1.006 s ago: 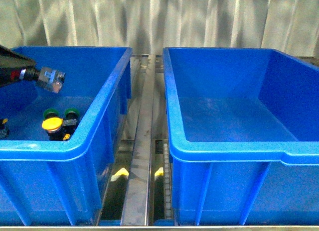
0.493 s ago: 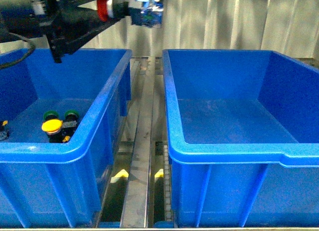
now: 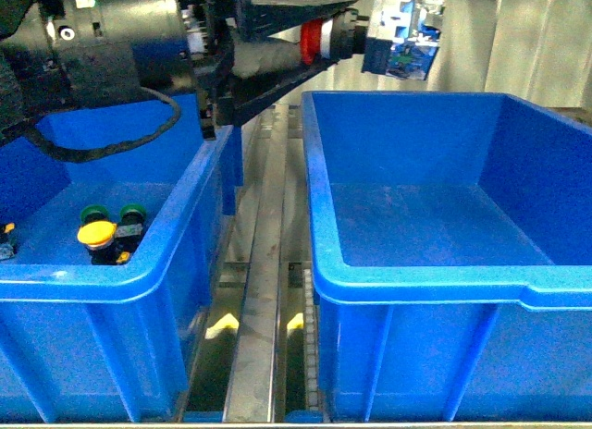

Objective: Pick red and yellow buttons and place in box

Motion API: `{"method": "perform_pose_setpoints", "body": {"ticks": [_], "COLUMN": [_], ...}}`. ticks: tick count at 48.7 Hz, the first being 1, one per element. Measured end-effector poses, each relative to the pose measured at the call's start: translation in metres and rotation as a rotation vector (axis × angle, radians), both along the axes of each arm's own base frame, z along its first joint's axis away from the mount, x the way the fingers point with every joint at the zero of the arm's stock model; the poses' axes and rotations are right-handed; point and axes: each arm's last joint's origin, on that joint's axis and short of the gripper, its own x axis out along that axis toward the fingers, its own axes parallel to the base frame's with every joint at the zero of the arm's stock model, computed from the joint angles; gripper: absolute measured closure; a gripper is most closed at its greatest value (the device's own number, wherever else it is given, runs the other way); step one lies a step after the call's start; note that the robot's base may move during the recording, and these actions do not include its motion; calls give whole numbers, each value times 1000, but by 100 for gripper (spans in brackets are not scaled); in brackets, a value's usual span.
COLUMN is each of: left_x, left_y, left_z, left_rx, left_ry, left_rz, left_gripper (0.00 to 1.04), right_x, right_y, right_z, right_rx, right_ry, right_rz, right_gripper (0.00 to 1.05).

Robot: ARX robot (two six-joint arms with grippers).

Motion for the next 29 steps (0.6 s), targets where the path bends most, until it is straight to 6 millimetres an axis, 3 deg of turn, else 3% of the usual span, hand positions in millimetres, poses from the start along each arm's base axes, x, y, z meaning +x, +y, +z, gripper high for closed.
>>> {"method": "perform_pose_setpoints", "body": {"ticks": [3,5,7,10,21,29], "left_x": [2,3,3,1,-2,-4], "left_y": [-9,-14,-21,-30,-46,-54], "left_z": [4,9,16,23,26,27], "left_rx": [8,13,9,7,39,63], "left_ry": [-11,-24,-45,-71,-79,-90], "left_rz": [-10,-18,-26,-35,-57,-70], "left_gripper": [71,71,71,71,71,71], "right_x": [5,14,24,46,113,139], "right_y": [0,-4,-9,-17,-20,-5], "right_z": [6,21,30,48,100,126], "right_rx": [80,240,344,477,908,1151], "right_ry": [-77,-225,-306,-362,-318,-329], "right_rz": [-118,-245,-266,-234,-126,-41], "right_gripper": [3,3,3,3,3,3]}}
